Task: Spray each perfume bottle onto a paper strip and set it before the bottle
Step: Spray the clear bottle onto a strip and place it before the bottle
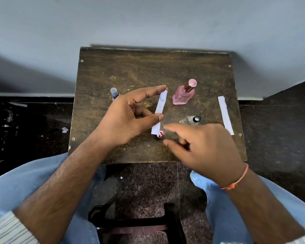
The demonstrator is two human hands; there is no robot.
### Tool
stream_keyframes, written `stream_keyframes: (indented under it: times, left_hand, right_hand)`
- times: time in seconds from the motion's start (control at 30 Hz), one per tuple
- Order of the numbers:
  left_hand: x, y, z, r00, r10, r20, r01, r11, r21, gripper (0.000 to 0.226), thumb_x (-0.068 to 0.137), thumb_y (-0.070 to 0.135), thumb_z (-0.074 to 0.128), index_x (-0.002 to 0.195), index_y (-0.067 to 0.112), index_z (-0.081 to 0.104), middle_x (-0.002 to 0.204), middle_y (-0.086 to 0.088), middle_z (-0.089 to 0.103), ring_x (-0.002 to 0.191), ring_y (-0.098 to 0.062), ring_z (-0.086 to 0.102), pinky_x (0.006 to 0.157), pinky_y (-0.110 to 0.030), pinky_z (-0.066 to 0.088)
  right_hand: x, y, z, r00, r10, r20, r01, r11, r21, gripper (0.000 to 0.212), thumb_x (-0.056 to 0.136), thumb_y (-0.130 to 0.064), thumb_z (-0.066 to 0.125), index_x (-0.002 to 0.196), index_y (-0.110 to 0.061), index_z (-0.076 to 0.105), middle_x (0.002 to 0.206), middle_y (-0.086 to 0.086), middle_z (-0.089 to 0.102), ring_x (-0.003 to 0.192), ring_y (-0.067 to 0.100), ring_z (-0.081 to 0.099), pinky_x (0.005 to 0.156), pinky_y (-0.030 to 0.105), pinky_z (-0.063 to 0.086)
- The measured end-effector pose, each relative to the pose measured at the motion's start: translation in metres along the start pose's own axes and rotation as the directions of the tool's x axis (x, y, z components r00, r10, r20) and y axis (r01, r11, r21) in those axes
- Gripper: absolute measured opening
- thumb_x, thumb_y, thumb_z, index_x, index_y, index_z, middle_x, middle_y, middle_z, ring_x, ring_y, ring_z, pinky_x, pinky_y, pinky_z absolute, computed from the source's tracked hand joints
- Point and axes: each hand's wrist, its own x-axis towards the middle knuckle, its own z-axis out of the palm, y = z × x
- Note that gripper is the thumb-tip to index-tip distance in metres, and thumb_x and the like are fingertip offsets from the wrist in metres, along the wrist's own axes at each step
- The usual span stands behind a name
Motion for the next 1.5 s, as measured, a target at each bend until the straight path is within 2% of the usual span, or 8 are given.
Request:
stream_keyframes:
  times: [0.1,0.3,0.5,0.63,0.9,1.2,1.33,1.5]
  left_hand:
    - [0.002,-0.001,0.0,1.0,0.001,-0.004,-0.001,1.0,-0.007,0.067,0.091,-0.001,0.084,0.15,0.023,0.063,0.108,0.018,0.081,0.073,-0.016,0.079,0.064,-0.038,0.059]
    - [0.0,-0.001,-0.002,1.0,-0.01,0.004,0.01,1.0,-0.003,0.069,0.091,-0.001,0.084,0.151,0.022,0.062,0.102,0.021,0.082,0.073,-0.022,0.079,0.067,-0.041,0.055]
    - [0.0,0.0,-0.003,1.0,-0.019,-0.013,0.019,1.0,-0.004,0.069,0.09,0.0,0.084,0.151,0.024,0.062,0.121,0.011,0.08,0.073,-0.013,0.078,0.067,-0.044,0.055]
    - [0.001,0.0,-0.003,0.999,-0.019,-0.025,0.02,1.0,0.0,0.067,0.092,0.002,0.084,0.151,0.025,0.062,0.128,0.012,0.079,0.074,-0.019,0.078,0.067,-0.045,0.055]
    - [0.004,0.002,0.001,0.999,-0.039,-0.012,0.039,0.999,0.01,0.066,0.093,0.002,0.083,0.151,0.025,0.061,0.095,0.022,0.082,0.071,-0.02,0.076,0.065,-0.041,0.054]
    - [0.003,0.0,0.002,0.999,-0.037,-0.005,0.037,0.999,0.022,0.067,0.092,0.005,0.084,0.151,0.029,0.061,0.087,-0.002,0.085,0.067,-0.036,0.075,0.063,-0.038,0.05]
    - [0.004,0.002,0.001,0.999,-0.037,-0.006,0.037,0.999,0.03,0.069,0.091,0.004,0.084,0.15,0.03,0.061,0.114,0.006,0.084,0.076,-0.036,0.08,0.065,-0.043,0.056]
    - [0.003,0.001,-0.001,0.998,-0.059,-0.004,0.059,0.998,0.035,0.069,0.092,0.006,0.085,0.149,0.036,0.061,0.114,-0.009,0.084,0.08,-0.054,0.075,0.065,-0.07,0.058]
  right_hand:
    - [0.001,-0.008,0.013,1.0,-0.01,0.02,0.013,0.991,-0.134,0.035,0.091,-0.056,0.069,0.117,-0.033,0.075,0.054,-0.003,0.065,0.047,0.028,0.066,0.043,0.031,0.05]
    - [0.003,-0.011,0.029,0.997,0.053,0.055,-0.036,0.962,-0.271,0.032,0.084,-0.053,0.082,0.108,-0.034,0.076,0.054,0.002,0.064,0.046,0.033,0.066,0.039,0.029,0.042]
    - [0.002,-0.011,0.007,0.99,0.055,0.129,-0.052,0.998,-0.029,0.021,0.096,-0.05,0.06,0.102,-0.032,0.069,0.06,-0.006,0.062,0.053,0.021,0.063,0.05,0.036,0.055]
    - [-0.004,-0.007,-0.036,0.989,0.066,-0.133,-0.045,0.986,0.16,0.013,0.097,-0.036,0.076,0.102,-0.027,0.083,0.058,-0.012,0.062,0.048,0.009,0.057,0.046,0.033,0.048]
    - [-0.005,0.021,-0.064,0.964,0.171,-0.206,-0.143,0.979,0.145,0.023,0.1,-0.04,0.074,0.104,-0.018,0.082,0.058,-0.005,0.063,0.048,0.017,0.059,0.055,0.04,0.049]
    - [-0.005,0.022,-0.057,0.975,0.199,-0.096,-0.182,0.971,0.158,0.012,0.095,-0.036,0.083,0.101,-0.025,0.082,0.056,-0.01,0.059,0.047,0.017,0.059,0.054,0.039,0.051]
    - [-0.001,0.024,-0.052,0.979,0.202,-0.037,-0.198,0.976,0.091,0.018,0.094,-0.046,0.076,0.101,-0.03,0.081,0.055,-0.01,0.06,0.049,0.016,0.061,0.055,0.039,0.053]
    - [0.002,0.023,-0.049,0.976,0.214,-0.042,-0.209,0.974,0.086,0.017,0.094,-0.045,0.074,0.099,-0.03,0.08,0.054,-0.01,0.059,0.049,0.016,0.06,0.055,0.038,0.053]
